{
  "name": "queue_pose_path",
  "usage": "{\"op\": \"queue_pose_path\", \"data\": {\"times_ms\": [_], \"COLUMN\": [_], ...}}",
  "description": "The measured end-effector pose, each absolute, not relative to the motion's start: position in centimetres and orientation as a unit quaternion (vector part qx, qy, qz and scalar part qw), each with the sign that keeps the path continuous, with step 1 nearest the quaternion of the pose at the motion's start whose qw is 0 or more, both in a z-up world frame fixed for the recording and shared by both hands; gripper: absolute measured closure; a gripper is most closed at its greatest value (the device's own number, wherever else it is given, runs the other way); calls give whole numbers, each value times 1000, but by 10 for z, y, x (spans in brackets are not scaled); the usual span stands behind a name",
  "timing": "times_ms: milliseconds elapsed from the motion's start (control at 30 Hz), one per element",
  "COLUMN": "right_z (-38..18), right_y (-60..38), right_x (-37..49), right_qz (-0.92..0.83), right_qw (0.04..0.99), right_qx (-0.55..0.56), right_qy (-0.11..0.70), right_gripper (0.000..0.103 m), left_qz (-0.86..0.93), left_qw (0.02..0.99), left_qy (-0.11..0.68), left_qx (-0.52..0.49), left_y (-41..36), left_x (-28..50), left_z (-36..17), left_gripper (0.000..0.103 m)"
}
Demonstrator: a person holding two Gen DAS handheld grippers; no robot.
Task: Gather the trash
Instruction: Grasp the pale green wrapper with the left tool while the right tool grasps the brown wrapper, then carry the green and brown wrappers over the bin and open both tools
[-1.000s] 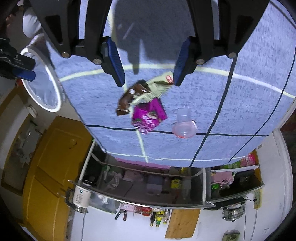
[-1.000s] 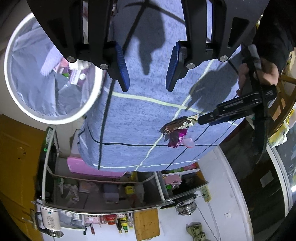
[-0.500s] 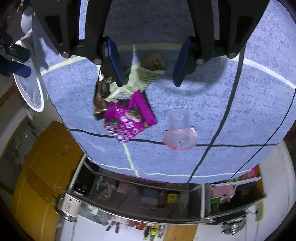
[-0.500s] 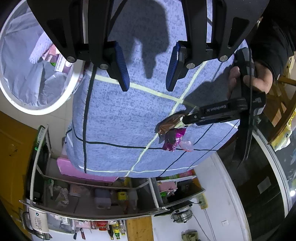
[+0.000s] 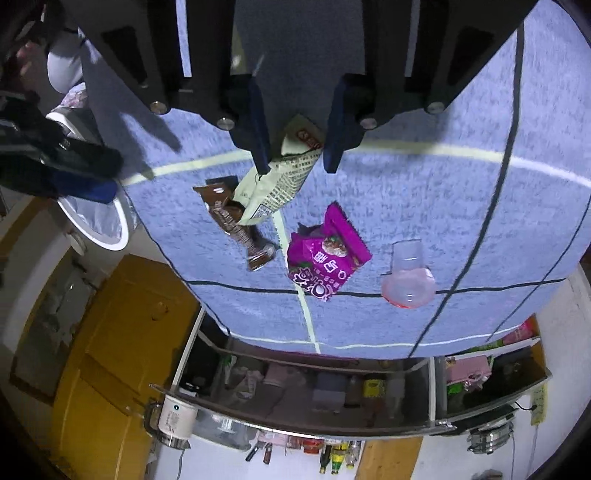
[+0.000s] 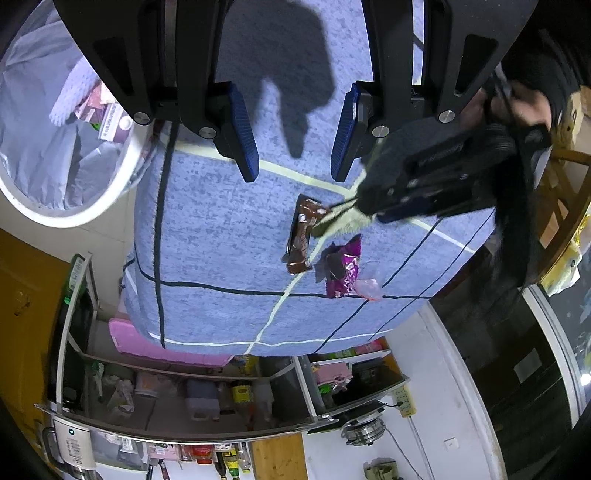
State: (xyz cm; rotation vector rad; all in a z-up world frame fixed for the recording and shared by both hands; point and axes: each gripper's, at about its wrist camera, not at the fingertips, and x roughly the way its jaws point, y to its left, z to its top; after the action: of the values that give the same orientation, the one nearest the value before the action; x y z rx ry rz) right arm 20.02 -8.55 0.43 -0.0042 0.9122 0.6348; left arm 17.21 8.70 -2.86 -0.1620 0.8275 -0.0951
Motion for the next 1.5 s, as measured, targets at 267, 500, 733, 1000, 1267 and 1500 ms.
{"op": "queue_pose_path", "data": {"times_ms": [267,500,733,1000,1267,1500], "right_z": [-7,-26,-33,-25,-7,7], "right_y": [-52,-29,-27,-42,-74,-100], "right_x": [222,247,255,232,193,165], "right_qz": [308,299,289,293,293,290], "right_qw": [842,832,833,837,848,856], "right_qx": [-26,-48,-58,-49,-24,-6], "right_qy": [442,464,469,459,441,428], "right_gripper": [61,61,83,83,83,83], "left_qz": [-8,2,1,-4,-10,-29], "left_qw": [920,919,919,922,925,924], "left_qy": [377,372,372,365,360,362], "left_qx": [-106,-127,-134,-129,-125,-117], "left_y": [116,132,132,120,102,74], "left_x": [149,142,141,133,117,105], "left_z": [-18,-22,-25,-18,-7,0], "left_gripper": [73,73,73,73,73,89]}}
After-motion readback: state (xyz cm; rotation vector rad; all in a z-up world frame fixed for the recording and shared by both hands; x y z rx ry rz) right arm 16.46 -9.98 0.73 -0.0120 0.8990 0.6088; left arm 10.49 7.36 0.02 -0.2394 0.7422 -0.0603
